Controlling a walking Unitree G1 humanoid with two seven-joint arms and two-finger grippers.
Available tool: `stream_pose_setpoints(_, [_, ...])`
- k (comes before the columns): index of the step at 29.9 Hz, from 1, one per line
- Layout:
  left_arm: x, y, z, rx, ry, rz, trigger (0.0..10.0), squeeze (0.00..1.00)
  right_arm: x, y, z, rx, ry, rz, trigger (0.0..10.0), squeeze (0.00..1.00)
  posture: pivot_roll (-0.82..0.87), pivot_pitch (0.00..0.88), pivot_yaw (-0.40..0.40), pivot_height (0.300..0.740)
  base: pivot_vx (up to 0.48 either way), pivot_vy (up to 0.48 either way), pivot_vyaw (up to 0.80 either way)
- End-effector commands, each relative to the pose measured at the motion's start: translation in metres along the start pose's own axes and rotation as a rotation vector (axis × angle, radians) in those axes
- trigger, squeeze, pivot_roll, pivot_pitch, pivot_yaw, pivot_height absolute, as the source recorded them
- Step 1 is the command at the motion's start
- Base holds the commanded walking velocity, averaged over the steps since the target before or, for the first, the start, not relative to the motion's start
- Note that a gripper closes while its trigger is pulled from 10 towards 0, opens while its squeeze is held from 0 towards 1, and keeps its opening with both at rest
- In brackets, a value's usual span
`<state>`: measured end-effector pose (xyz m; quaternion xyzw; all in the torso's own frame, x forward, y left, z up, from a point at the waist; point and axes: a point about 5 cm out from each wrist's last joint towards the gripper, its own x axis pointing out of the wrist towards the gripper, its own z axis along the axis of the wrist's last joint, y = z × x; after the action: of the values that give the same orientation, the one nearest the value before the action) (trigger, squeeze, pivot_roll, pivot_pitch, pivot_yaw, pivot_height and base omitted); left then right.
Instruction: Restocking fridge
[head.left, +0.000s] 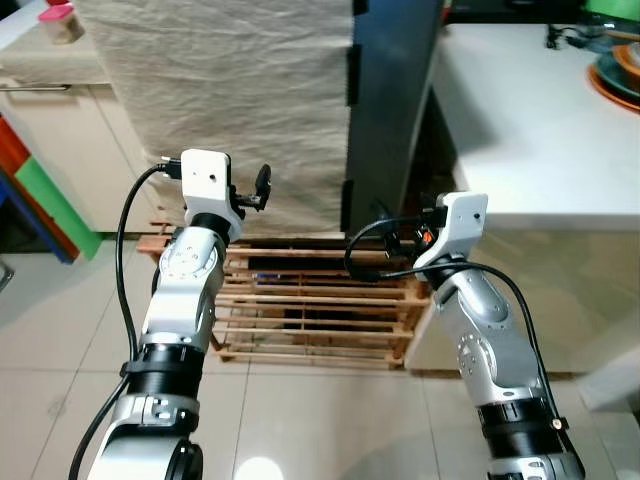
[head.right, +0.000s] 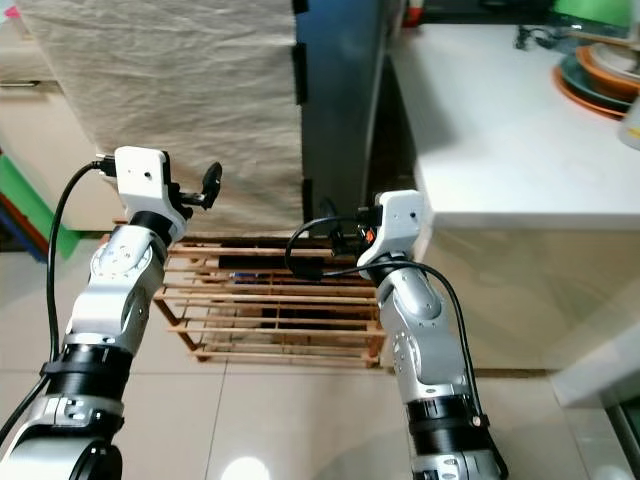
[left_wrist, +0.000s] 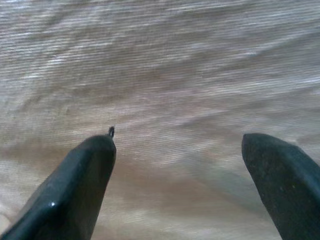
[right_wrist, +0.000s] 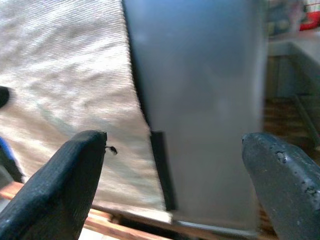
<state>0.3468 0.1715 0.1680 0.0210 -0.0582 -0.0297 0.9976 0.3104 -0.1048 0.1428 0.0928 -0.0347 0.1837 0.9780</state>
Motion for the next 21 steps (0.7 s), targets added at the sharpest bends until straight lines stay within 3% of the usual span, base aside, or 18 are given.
stream_pose_setpoints(1, [0.001, -0.02, 0.012, -0.032, -0.064, -0.069, 10.0, 0.0, -0.006, -0.015, -0.001, -0.019, 0.011, -0.048, 10.0, 0.0, -0.04, 0.0, 0.048, 0.74, 0.0, 0.0, 0.0])
stream_pose_setpoints(6, [-0.002, -0.028, 0.015, -0.064, -0.085, -0.116, 10.0, 0.0, -0.006, -0.016, -0.002, -0.024, 0.013, -0.049, 10.0, 0.0, -0.03, 0.0, 0.046, 0.74, 0.0, 0.0, 0.0])
stream_pose_setpoints(9, [-0.007, -0.039, 0.016, -0.098, -0.086, -0.18, 10.0, 0.0, -0.007, -0.016, -0.002, -0.03, 0.014, -0.05, 10.0, 0.0, -0.03, 0.0, 0.042, 0.74, 0.0, 0.44, 0.0])
stream_pose_setpoints(14, [-0.008, -0.039, 0.013, -0.113, -0.074, -0.181, 10.0, 0.0, -0.008, -0.017, -0.004, -0.038, 0.026, -0.053, 10.0, 0.0, -0.03, 0.0, 0.041, 0.74, 0.0, 0.458, 0.0])
stream_pose_setpoints(16, [-0.008, -0.036, 0.006, -0.137, -0.025, -0.16, 10.0, 0.0, -0.009, -0.02, -0.006, -0.042, 0.035, -0.07, 10.0, 0.0, -0.03, 0.0, 0.041, 0.74, 0.0, 0.456, -0.39])
stream_pose_setpoints(18, [-0.009, -0.027, -0.015, -0.201, 0.091, -0.094, 10.0, 0.0, -0.011, -0.027, -0.007, -0.048, 0.039, -0.102, 10.0, 0.0, -0.04, 0.0, 0.043, 0.74, 0.0, 0.463, -0.77])
stream_pose_setpoints(19, [-0.011, -0.023, -0.027, -0.192, 0.147, -0.063, 10.0, 0.0, -0.014, -0.034, -0.007, -0.054, 0.034, -0.133, 10.0, 0.0, -0.04, 0.0, 0.043, 0.74, 0.0, 0.472, -0.77])
stream_pose_setpoints(21, [-0.011, -0.023, -0.027, -0.192, 0.147, -0.063, 10.0, 0.0, -0.014, -0.034, -0.007, -0.054, 0.034, -0.133, 10.0, 0.0, -0.04, 0.0, 0.043, 0.74, 0.0, 0.472, -0.77])
